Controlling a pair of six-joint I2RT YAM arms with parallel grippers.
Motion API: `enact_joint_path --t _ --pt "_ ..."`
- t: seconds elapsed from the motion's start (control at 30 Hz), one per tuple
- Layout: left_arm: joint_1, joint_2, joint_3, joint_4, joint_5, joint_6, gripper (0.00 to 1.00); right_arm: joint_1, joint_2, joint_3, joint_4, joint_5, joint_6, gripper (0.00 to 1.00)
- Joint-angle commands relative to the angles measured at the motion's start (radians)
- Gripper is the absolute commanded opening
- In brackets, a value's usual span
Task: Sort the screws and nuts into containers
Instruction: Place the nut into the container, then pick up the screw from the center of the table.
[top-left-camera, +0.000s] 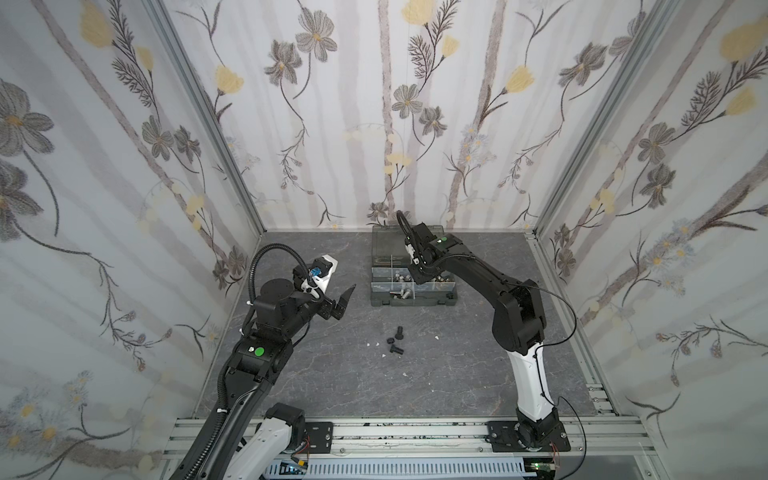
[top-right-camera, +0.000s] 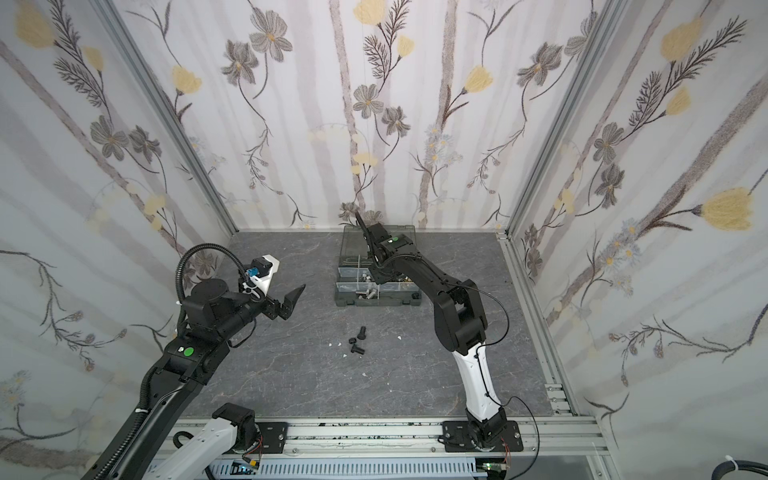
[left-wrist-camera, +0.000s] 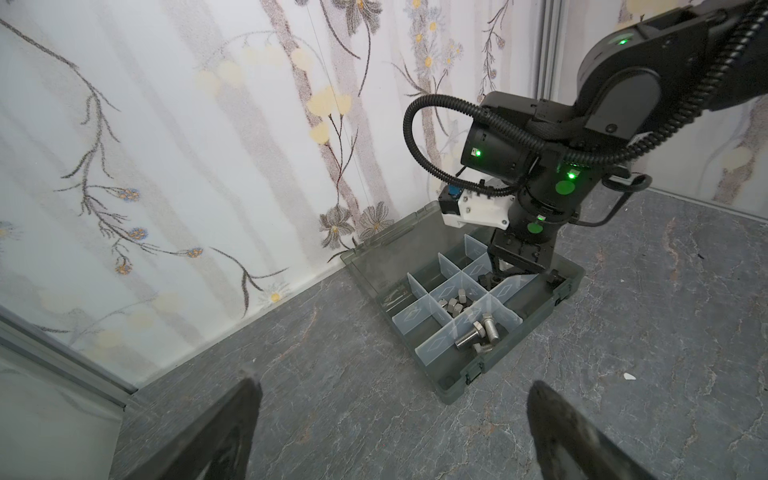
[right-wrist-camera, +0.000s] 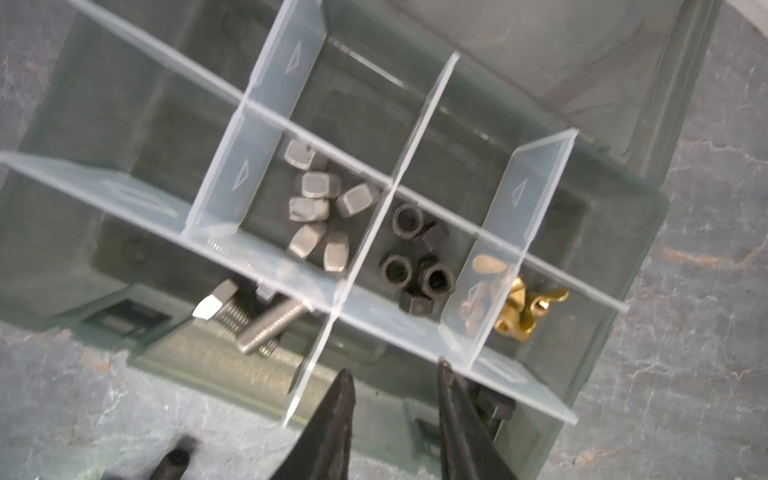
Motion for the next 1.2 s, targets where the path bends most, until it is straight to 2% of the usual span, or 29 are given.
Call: enact_joint_path --t 0.0,0.13,0.2,0.43,0.63,0.93,1.17 --pt "0.002 -0.005 0.005 0.015 0.014 0.007 1.00 0.036 -0.078 -0.092 0.015 -0.007 0.067 0.40" --pt "0.001 -0.006 0.003 0.018 0.020 0.006 1.00 0.089 -0.155 -0.230 0.085 -0.124 0.150 0.49" --pt "0.001 -0.010 0.002 0.020 0.016 0.006 1.00 0.127 -0.179 -0.292 0.127 -0.140 0.202 0.55" --pt "0.002 -0.006 0.003 0.026 0.011 0.000 1.00 0.239 -0.178 -0.420 0.202 -0.138 0.400 0.56" --pt "0.000 -0.014 0.000 0.028 0.011 -0.003 1.00 0.251 -0.129 -0.435 0.218 -0.173 0.447 0.55" --pt "0.001 -0.017 -0.006 0.032 0.014 -0.001 1.00 0.260 -0.066 -0.436 0.217 -0.187 0.477 0.47" --pt "0.000 -0.018 -0.009 0.032 0.011 0.002 1.00 0.260 -0.042 -0.439 0.219 -0.189 0.462 0.21"
